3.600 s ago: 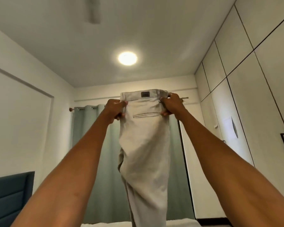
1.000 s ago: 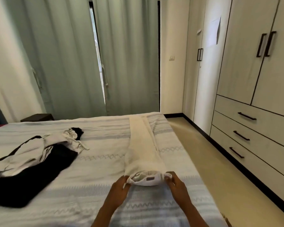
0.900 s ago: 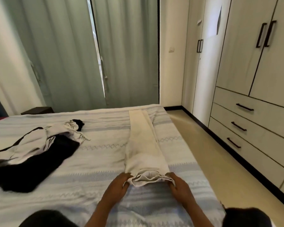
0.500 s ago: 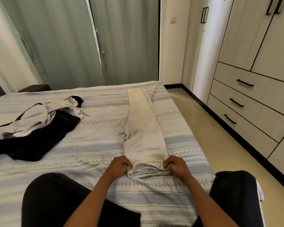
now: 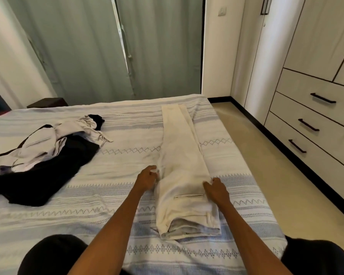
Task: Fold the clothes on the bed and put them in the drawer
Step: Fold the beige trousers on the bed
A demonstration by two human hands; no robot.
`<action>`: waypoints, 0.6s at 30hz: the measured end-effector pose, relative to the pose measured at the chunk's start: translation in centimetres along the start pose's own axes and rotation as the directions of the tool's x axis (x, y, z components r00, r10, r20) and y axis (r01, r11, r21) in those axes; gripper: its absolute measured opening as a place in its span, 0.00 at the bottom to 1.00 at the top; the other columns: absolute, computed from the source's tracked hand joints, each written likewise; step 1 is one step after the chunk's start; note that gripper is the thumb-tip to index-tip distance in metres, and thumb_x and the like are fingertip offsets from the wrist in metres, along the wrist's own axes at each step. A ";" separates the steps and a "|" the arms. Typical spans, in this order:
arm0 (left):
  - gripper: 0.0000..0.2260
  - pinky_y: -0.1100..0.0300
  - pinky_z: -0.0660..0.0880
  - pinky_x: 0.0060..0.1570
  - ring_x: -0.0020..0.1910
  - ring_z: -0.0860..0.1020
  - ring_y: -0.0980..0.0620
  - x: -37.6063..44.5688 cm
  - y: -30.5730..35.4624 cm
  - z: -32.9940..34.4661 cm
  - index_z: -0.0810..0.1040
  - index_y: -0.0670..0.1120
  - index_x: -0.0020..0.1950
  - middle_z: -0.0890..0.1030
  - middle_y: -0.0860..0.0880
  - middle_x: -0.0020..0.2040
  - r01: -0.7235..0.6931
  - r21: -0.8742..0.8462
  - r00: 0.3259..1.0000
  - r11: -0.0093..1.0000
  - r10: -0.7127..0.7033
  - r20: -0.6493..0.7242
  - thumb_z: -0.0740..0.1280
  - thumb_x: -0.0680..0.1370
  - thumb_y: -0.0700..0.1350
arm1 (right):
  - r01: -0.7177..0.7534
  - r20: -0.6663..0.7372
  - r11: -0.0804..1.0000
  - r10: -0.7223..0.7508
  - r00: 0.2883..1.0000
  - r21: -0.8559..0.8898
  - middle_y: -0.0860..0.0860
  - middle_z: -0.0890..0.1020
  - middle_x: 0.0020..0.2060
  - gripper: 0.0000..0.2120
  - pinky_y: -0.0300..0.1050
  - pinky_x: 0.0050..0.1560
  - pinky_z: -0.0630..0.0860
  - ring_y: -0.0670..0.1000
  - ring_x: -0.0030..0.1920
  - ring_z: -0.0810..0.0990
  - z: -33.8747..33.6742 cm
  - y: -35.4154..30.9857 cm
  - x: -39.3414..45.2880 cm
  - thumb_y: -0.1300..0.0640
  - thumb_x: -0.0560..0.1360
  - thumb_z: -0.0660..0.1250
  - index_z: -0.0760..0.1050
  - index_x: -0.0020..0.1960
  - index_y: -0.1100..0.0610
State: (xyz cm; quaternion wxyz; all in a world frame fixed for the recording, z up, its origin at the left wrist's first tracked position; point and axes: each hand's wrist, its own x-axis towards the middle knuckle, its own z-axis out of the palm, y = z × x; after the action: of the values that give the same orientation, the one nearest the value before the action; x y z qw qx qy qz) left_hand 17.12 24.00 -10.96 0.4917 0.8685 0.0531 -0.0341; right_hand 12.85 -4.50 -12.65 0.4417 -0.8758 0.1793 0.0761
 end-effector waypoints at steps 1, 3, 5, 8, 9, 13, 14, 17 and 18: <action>0.13 0.55 0.77 0.48 0.51 0.79 0.45 0.8 0.2 0.2 0.76 0.50 0.66 0.80 0.43 0.60 0.040 -0.021 0.999 0.999 -0.040 0.014 0.65 0.81 0.42 | -0.026 0.000 1.000 0.026 1.000 0.002 0.62 0.71 0.70 0.27 0.52 0.67 0.66 0.63 0.69 0.71 0.3 -0.4 0.8 0.45 0.81 0.61 0.63 0.74 0.60; 0.13 0.61 0.75 0.44 0.52 0.79 0.47 2.8 0.4 0.7 0.78 0.49 0.65 0.79 0.43 0.62 0.092 -0.043 0.995 0.995 -0.091 0.039 0.68 0.80 0.45 | -0.061 0.004 0.998 0.061 0.998 0.013 0.64 0.69 0.70 0.26 0.52 0.67 0.66 0.64 0.69 0.70 0.9 -1.5 2.4 0.45 0.82 0.60 0.63 0.73 0.60; 0.15 0.62 0.75 0.42 0.52 0.79 0.47 4.3 0.2 1.3 0.78 0.48 0.65 0.77 0.45 0.63 0.126 -0.029 0.991 0.992 -0.125 0.048 0.70 0.79 0.46 | -0.082 0.001 0.997 0.082 0.997 0.011 0.65 0.70 0.68 0.24 0.53 0.67 0.66 0.64 0.67 0.71 1.0 -2.1 3.7 0.45 0.82 0.59 0.64 0.71 0.60; 0.17 0.54 0.78 0.53 0.52 0.79 0.46 5.6 -0.2 1.2 0.78 0.45 0.64 0.80 0.43 0.61 0.151 0.097 0.981 0.984 -0.161 0.107 0.70 0.78 0.51 | -0.085 0.042 0.991 0.090 0.995 -0.100 0.64 0.71 0.67 0.23 0.54 0.69 0.67 0.63 0.67 0.71 0.8 -2.3 4.9 0.47 0.84 0.55 0.66 0.70 0.63; 0.19 0.52 0.77 0.57 0.54 0.79 0.45 6.3 -0.4 1.1 0.78 0.45 0.63 0.81 0.43 0.60 0.141 0.191 0.976 0.971 -0.169 0.140 0.70 0.78 0.55 | -0.084 0.060 0.987 0.093 0.994 -0.137 0.63 0.71 0.68 0.24 0.54 0.69 0.66 0.63 0.68 0.70 0.7 -2.2 5.5 0.46 0.84 0.53 0.66 0.71 0.63; 0.26 0.55 0.76 0.56 0.52 0.80 0.47 7.8 0.4 -0.3 0.80 0.43 0.57 0.81 0.47 0.54 0.028 0.476 0.961 0.879 -0.154 0.229 0.66 0.77 0.65 | -0.082 0.118 0.981 0.104 0.988 -0.174 0.61 0.70 0.71 0.24 0.56 0.70 0.64 0.62 0.70 0.69 0.4 -1.7 6.7 0.44 0.83 0.51 0.68 0.71 0.57; 0.23 0.59 0.76 0.49 0.48 0.80 0.49 8.0 0.7 -0.4 0.81 0.42 0.54 0.82 0.47 0.50 0.006 0.428 0.952 0.904 -0.137 0.275 0.66 0.78 0.62 | -0.071 0.135 0.981 0.096 0.986 -0.180 0.61 0.69 0.71 0.22 0.56 0.70 0.64 0.62 0.70 0.69 0.4 -1.4 7.0 0.46 0.83 0.52 0.67 0.71 0.57; 0.12 0.65 0.69 0.30 0.32 0.75 0.56 7.3 1.5 -1.2 0.80 0.47 0.51 0.79 0.49 0.40 0.059 0.294 0.903 0.954 -0.177 0.392 0.67 0.79 0.56 | -0.055 0.172 0.977 0.091 0.981 -0.205 0.60 0.69 0.71 0.21 0.54 0.69 0.66 0.61 0.70 0.70 0.1 -1.3 7.0 0.50 0.82 0.54 0.66 0.71 0.57; 0.14 0.64 0.69 0.32 0.34 0.75 0.56 7.3 1.4 -1.4 0.80 0.50 0.55 0.79 0.50 0.43 0.058 0.338 0.886 0.939 -0.205 0.417 0.65 0.79 0.59 | -0.054 0.176 0.977 0.091 0.980 -0.204 0.60 0.69 0.72 0.21 0.54 0.70 0.66 0.61 0.70 0.70 0.0 -1.5 6.9 0.51 0.81 0.54 0.66 0.72 0.57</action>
State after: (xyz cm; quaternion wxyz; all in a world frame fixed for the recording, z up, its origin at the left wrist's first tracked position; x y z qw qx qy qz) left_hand 24.55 24.97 -9.89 0.3419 0.8989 -0.0077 -0.2739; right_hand 19.78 -5.44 -13.56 0.3638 -0.8975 0.1612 0.1903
